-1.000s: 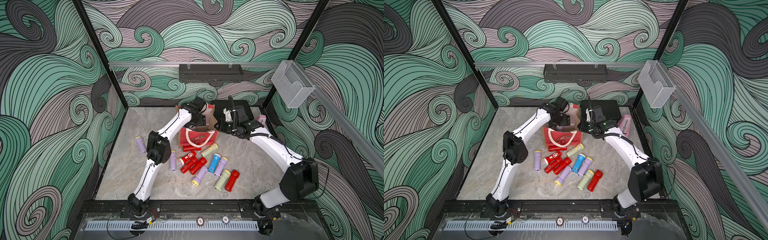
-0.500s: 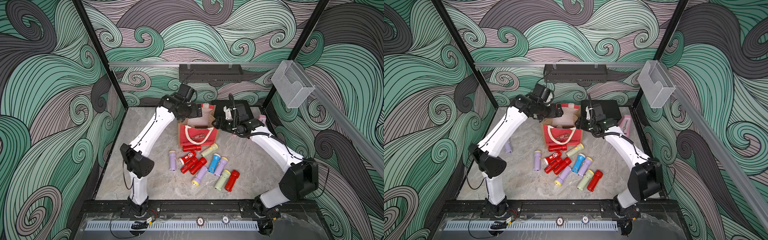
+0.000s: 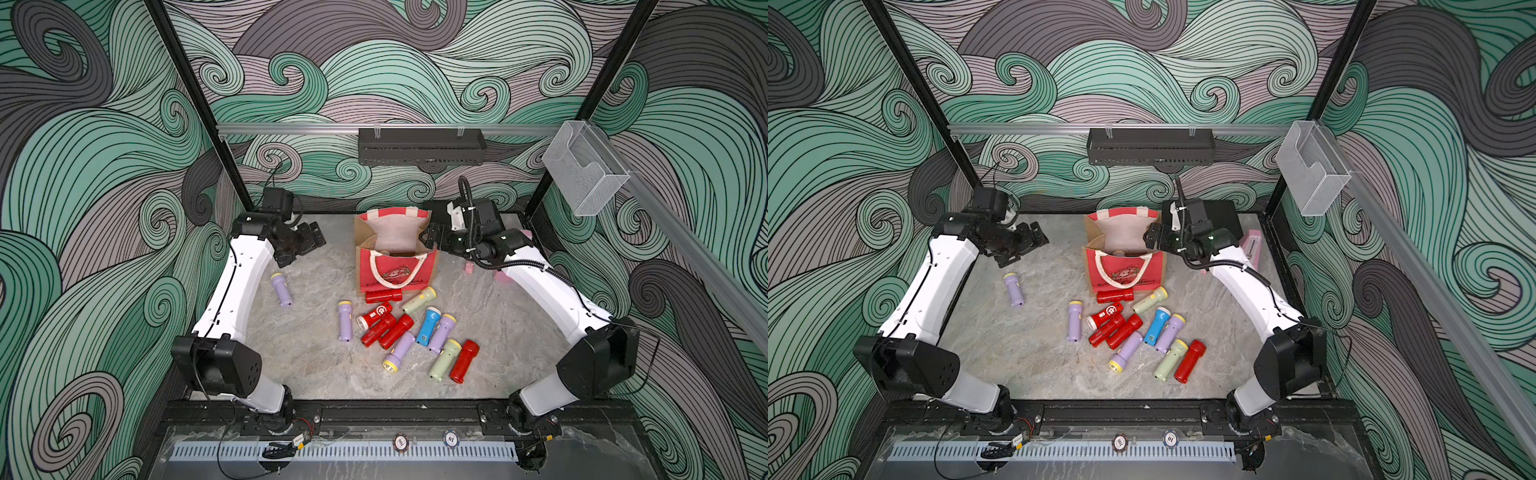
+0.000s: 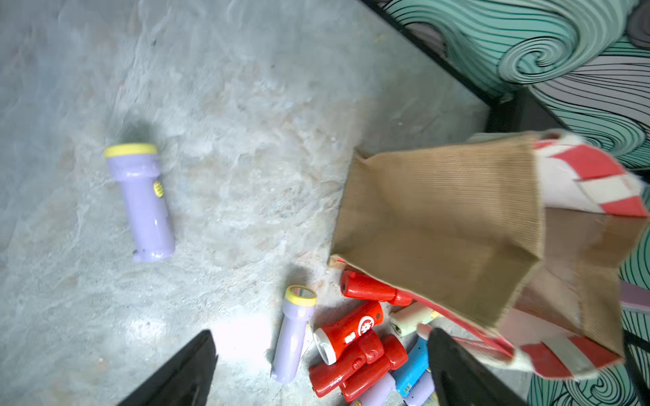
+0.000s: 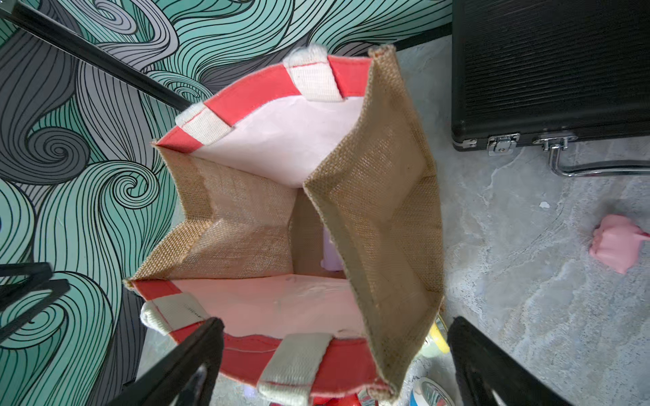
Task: Put the flashlights into the tote bags
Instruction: Place the flashlight in the canvas bag.
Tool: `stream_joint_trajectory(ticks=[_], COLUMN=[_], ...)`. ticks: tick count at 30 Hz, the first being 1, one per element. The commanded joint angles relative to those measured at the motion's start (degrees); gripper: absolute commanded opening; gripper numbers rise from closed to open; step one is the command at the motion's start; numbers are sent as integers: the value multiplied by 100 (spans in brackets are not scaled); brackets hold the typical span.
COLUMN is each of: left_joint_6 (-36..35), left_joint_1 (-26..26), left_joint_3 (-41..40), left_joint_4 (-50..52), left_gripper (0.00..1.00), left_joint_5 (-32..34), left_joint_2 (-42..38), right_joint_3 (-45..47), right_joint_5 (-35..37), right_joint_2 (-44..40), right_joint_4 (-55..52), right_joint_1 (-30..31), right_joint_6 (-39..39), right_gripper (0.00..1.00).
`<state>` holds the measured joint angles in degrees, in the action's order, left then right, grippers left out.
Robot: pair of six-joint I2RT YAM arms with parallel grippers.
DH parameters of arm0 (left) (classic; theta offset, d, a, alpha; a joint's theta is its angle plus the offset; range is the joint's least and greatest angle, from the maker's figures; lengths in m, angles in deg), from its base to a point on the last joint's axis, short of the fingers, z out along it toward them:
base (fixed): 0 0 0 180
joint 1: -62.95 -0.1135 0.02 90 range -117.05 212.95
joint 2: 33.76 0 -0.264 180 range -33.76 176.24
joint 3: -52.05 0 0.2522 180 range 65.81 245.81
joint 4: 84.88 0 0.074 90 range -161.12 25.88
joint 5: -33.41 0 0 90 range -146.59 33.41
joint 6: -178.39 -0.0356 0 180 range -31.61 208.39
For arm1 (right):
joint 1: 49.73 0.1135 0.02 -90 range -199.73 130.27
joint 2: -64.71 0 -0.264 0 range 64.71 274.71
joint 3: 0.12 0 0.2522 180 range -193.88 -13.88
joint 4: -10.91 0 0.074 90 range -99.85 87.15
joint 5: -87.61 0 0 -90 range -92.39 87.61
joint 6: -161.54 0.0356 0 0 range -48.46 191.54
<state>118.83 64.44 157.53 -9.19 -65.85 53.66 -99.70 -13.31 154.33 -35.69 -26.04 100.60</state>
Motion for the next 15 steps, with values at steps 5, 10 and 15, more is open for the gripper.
stream_joint_trajectory(ticks=[5,10,15], left_joint_6=[-81,-69,-14], left_joint_1=[-859,-1056,-1242], left_joint_3=[-576,-737,-945], left_joint_4=[-223,-294,-777], left_gripper=[94,93,92], left_joint_5=[206,520,535], left_joint_2=[523,1096,1455], right_joint_3=[-493,-559,-567], right_joint_5=[347,431,407], right_joint_2=[82,-12,-109], right_joint_4=[-650,-825,-913], right_joint_1=[204,339,426], right_joint_6=[-207,-210,-276], right_gripper=[100,100,100])
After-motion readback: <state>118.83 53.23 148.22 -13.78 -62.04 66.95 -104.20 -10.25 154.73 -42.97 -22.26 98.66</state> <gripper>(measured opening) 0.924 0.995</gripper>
